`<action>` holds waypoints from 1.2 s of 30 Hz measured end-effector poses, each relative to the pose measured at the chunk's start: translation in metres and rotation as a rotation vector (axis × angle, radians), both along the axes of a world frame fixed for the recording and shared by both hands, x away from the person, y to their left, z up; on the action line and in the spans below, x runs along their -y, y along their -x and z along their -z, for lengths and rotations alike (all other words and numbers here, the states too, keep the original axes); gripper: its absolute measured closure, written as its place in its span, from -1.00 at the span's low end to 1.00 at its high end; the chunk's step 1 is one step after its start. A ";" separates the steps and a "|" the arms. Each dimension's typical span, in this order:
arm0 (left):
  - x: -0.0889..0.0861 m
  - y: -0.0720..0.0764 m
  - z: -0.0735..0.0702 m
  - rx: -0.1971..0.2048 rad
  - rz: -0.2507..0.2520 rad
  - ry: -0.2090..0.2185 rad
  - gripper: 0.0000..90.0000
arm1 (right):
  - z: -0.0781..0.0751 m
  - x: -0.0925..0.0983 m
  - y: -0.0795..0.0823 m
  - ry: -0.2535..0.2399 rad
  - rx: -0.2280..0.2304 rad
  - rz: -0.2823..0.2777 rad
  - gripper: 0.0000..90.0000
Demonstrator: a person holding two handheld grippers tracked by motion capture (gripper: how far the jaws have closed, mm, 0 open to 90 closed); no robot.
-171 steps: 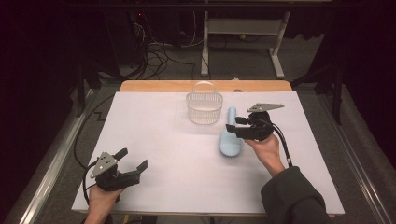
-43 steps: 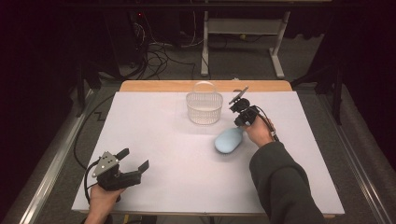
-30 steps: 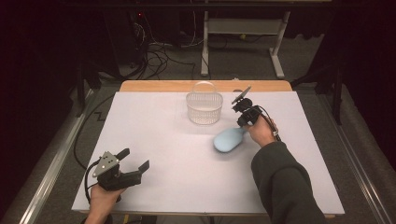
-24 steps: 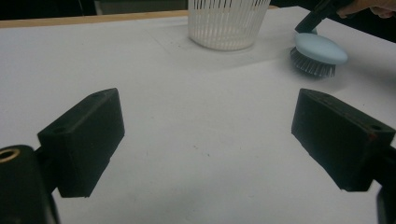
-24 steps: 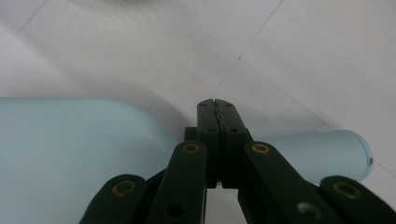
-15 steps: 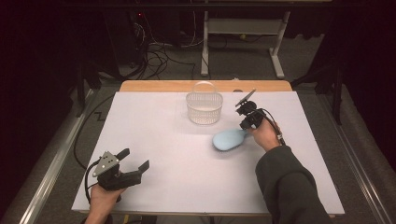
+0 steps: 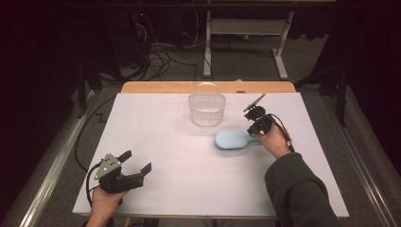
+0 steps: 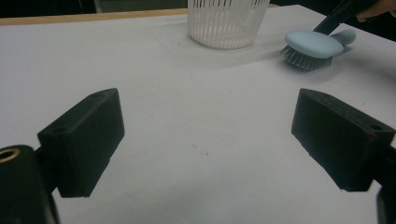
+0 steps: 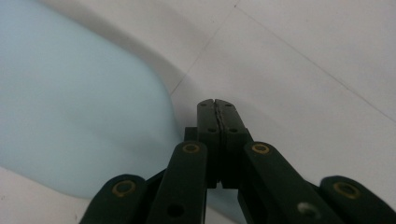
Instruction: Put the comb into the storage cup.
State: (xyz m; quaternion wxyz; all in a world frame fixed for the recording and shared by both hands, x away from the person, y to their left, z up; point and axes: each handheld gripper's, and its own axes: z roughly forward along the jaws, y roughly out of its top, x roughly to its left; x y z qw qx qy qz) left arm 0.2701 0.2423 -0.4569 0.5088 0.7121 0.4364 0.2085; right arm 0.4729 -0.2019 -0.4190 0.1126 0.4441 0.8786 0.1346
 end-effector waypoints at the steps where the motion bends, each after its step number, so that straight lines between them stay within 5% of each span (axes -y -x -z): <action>1: 0.000 0.000 0.000 0.000 0.000 0.000 -0.81 | 0.000 0.001 0.001 -0.005 -0.002 0.001 1.00; 15: 0.000 0.000 0.000 -0.001 0.000 -0.001 -0.81 | 0.002 0.013 0.013 -0.032 -0.011 0.002 1.00; 36: -0.001 0.000 -0.001 0.004 -0.001 0.000 -0.81 | 0.004 0.015 0.037 0.001 -0.008 -0.056 1.00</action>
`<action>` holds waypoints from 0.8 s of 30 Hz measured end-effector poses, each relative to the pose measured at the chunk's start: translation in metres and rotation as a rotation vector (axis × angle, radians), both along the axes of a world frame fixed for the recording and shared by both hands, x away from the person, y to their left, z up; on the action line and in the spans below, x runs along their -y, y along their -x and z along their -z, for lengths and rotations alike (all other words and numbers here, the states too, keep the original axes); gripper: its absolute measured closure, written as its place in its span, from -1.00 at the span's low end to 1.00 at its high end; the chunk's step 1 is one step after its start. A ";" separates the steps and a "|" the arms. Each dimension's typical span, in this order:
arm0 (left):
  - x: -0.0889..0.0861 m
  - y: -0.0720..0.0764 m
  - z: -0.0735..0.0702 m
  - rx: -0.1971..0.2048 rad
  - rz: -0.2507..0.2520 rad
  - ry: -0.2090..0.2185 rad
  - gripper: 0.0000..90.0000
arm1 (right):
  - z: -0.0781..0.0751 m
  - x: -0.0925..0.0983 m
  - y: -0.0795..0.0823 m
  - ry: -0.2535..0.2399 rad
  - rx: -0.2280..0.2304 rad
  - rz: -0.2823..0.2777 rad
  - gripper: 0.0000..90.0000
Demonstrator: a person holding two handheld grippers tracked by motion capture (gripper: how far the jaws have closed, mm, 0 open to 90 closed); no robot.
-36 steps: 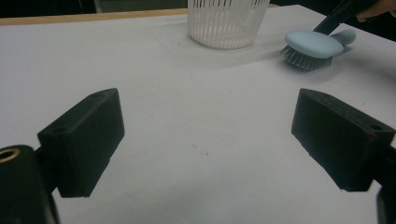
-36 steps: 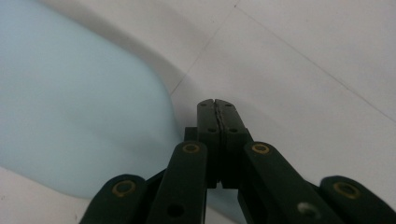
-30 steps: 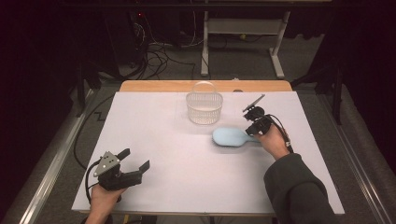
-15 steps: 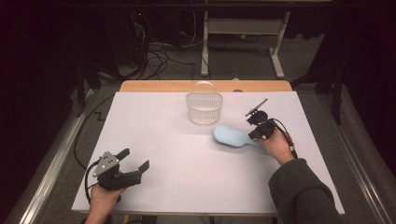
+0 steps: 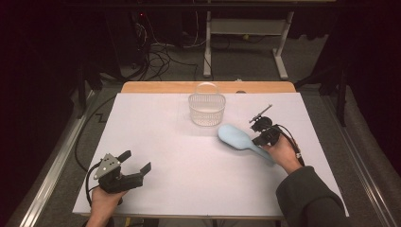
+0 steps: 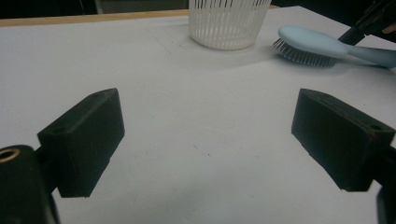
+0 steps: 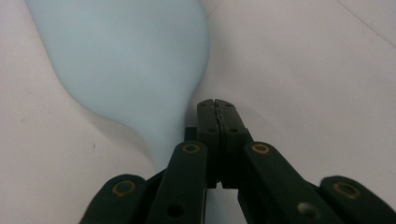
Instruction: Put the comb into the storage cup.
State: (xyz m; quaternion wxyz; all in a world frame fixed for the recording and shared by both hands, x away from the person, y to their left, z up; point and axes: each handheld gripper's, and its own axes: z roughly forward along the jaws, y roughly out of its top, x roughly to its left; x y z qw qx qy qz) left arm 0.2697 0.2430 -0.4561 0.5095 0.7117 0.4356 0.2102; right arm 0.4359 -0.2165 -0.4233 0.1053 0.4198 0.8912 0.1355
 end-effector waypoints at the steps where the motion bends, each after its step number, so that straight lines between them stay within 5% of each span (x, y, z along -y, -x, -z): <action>1: 0.000 0.000 0.000 0.001 0.000 0.001 -0.81 | 0.000 0.000 0.001 0.000 -0.003 -0.003 1.00; 24: -0.001 0.001 -0.001 0.006 0.002 0.001 -0.81 | -0.002 0.000 0.023 -0.027 0.021 -0.027 0.99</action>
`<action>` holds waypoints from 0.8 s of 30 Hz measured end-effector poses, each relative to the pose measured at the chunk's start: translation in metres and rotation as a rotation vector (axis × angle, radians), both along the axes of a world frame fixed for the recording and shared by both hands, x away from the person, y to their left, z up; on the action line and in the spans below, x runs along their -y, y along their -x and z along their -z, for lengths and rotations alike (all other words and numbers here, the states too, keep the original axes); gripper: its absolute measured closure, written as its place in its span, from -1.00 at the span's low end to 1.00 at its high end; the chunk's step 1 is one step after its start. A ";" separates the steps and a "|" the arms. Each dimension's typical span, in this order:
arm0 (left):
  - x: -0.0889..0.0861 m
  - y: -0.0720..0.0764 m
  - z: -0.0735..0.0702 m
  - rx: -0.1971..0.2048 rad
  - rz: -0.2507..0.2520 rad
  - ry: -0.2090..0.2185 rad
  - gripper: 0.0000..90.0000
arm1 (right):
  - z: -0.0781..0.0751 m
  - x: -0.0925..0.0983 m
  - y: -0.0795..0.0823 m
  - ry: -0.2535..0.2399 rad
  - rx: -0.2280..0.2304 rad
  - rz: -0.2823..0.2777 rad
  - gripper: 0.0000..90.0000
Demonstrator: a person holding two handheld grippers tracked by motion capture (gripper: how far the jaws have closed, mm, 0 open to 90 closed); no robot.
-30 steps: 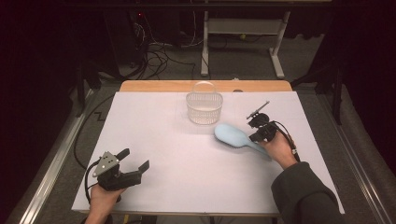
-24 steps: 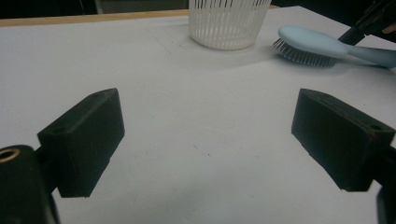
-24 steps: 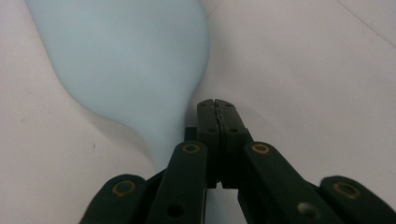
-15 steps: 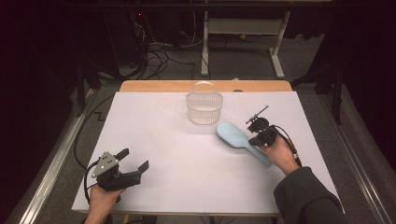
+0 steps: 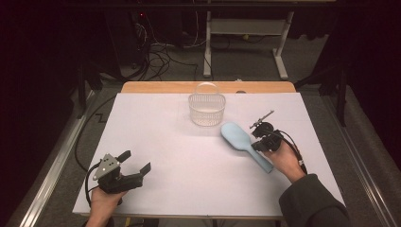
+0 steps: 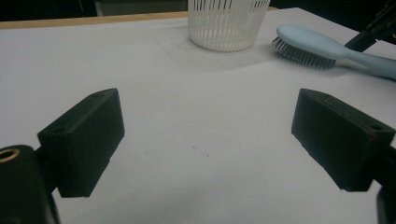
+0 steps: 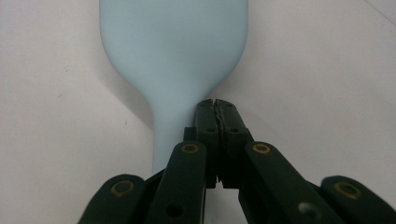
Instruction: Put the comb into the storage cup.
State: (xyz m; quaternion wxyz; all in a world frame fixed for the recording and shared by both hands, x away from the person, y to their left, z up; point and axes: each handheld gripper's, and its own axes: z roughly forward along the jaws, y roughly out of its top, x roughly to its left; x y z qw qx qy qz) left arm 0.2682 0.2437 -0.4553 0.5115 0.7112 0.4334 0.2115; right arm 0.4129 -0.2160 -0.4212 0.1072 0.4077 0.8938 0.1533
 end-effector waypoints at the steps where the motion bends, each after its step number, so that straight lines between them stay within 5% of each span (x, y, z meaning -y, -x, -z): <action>1: 0.000 0.000 0.000 0.000 0.000 0.000 -0.81 | 0.001 0.000 0.001 -0.006 0.002 0.002 0.99; 24: -0.001 0.000 0.001 -0.002 -0.007 0.004 -0.81 | 0.003 0.003 0.017 -0.023 0.003 -0.001 0.99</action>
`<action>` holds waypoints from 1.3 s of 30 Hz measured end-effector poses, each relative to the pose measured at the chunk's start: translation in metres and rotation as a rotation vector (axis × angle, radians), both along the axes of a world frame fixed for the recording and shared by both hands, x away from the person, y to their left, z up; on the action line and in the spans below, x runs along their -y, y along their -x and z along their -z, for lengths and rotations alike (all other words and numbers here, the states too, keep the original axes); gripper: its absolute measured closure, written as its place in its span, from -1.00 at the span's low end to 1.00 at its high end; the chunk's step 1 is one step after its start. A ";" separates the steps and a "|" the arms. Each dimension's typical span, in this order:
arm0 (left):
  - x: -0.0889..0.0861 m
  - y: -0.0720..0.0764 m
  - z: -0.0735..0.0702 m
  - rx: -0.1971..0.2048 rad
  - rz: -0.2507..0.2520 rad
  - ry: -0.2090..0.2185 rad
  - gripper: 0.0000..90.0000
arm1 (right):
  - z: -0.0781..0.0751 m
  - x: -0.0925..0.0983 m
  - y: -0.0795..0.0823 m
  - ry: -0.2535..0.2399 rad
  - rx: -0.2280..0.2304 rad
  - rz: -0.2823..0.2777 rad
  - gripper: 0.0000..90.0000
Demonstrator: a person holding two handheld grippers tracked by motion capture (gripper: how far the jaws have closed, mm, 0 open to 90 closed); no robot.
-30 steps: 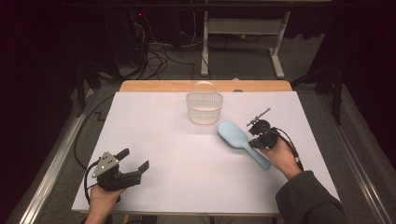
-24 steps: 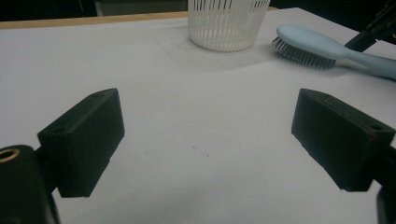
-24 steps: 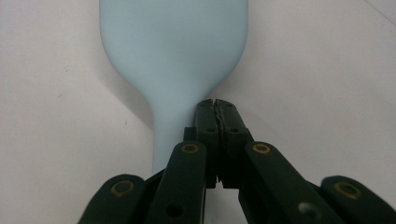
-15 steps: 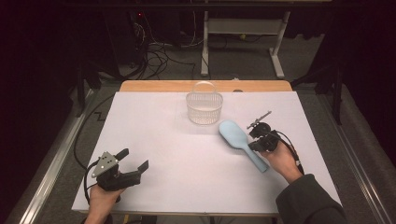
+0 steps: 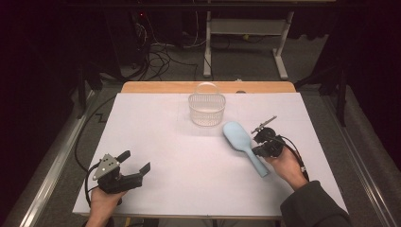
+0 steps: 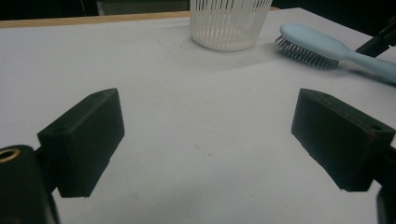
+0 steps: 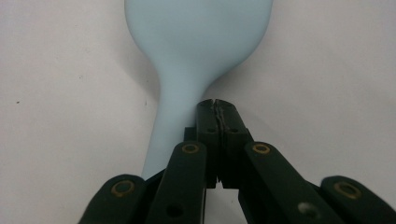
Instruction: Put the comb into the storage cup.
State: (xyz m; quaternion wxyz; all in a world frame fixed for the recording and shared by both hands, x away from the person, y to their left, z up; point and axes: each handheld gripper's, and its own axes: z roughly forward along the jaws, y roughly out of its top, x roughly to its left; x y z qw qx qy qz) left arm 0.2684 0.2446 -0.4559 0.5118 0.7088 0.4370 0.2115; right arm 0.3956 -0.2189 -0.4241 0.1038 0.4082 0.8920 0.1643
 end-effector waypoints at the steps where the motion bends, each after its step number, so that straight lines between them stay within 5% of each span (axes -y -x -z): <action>1: 0.000 0.000 0.000 0.000 -0.001 0.001 -0.81 | 0.000 0.000 0.000 0.000 0.000 0.000 0.99; 15: 0.001 -0.001 0.001 -0.006 0.003 -0.002 -0.81 | -0.008 0.005 0.004 -0.051 0.042 0.027 0.82; 24: 0.001 -0.002 0.001 -0.013 0.003 -0.004 -0.81 | -0.018 0.005 0.012 -0.120 0.070 0.051 0.45; 39: 0.001 -0.001 0.001 -0.013 0.003 -0.007 -0.81 | -0.004 -0.010 0.012 -0.091 0.037 0.046 0.19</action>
